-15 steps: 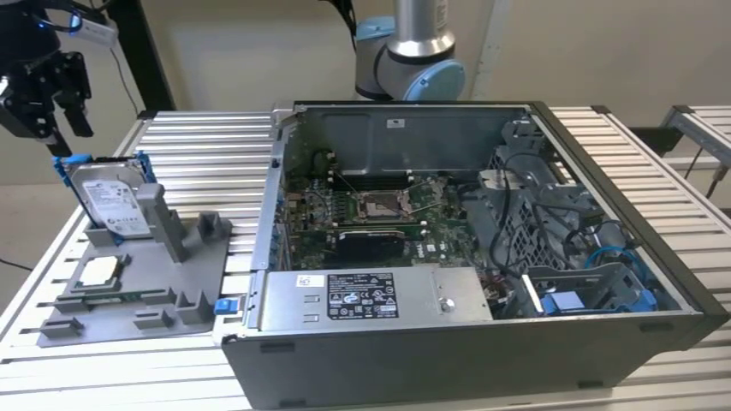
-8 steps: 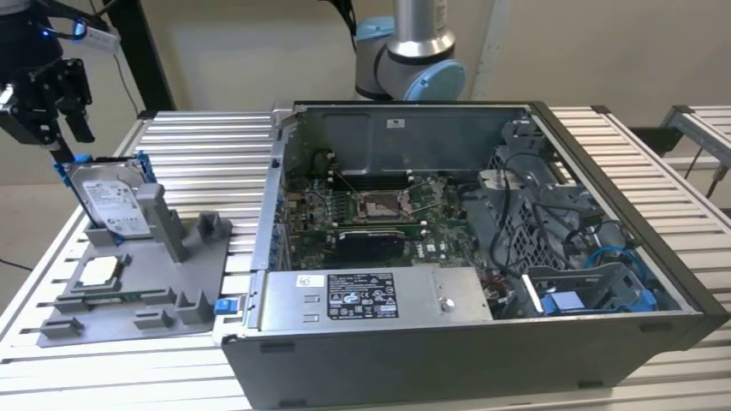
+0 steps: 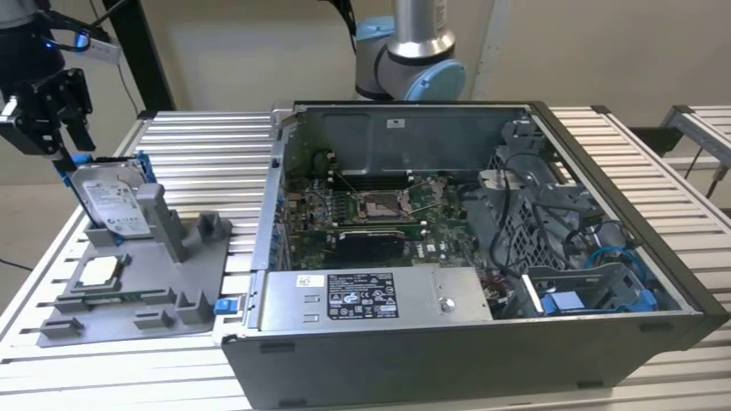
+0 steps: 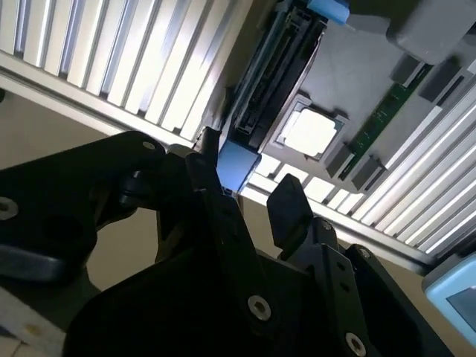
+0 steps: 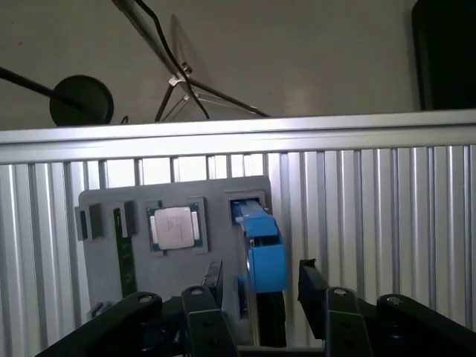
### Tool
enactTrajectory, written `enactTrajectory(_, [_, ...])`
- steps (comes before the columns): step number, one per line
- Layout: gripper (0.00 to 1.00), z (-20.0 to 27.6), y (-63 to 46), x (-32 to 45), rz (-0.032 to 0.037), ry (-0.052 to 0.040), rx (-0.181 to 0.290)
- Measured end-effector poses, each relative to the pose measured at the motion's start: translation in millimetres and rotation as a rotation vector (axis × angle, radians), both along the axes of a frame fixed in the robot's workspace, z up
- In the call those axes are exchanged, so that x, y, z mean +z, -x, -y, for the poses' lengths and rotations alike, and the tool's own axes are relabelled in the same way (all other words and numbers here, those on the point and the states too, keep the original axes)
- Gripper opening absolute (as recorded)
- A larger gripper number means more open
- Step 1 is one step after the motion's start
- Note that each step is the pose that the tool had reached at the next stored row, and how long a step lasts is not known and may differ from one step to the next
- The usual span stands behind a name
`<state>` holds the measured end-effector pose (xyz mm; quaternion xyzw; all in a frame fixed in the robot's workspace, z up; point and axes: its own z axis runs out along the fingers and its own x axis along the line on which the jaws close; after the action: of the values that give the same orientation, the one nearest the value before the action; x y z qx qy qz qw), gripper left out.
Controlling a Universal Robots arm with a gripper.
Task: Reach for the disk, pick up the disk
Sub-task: 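Pick up the disk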
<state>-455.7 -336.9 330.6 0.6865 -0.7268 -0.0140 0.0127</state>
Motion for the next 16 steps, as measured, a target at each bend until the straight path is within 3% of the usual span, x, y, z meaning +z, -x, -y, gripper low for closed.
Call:
enactTrajectory(5, [1.0, 2.9, 0.1, -7.4, -0.0001, 0.0, 0.012])
enactTrajectory(16, [1.0, 3.1, -0.1, -25.3, 0.0002, -0.0006, 0.04])
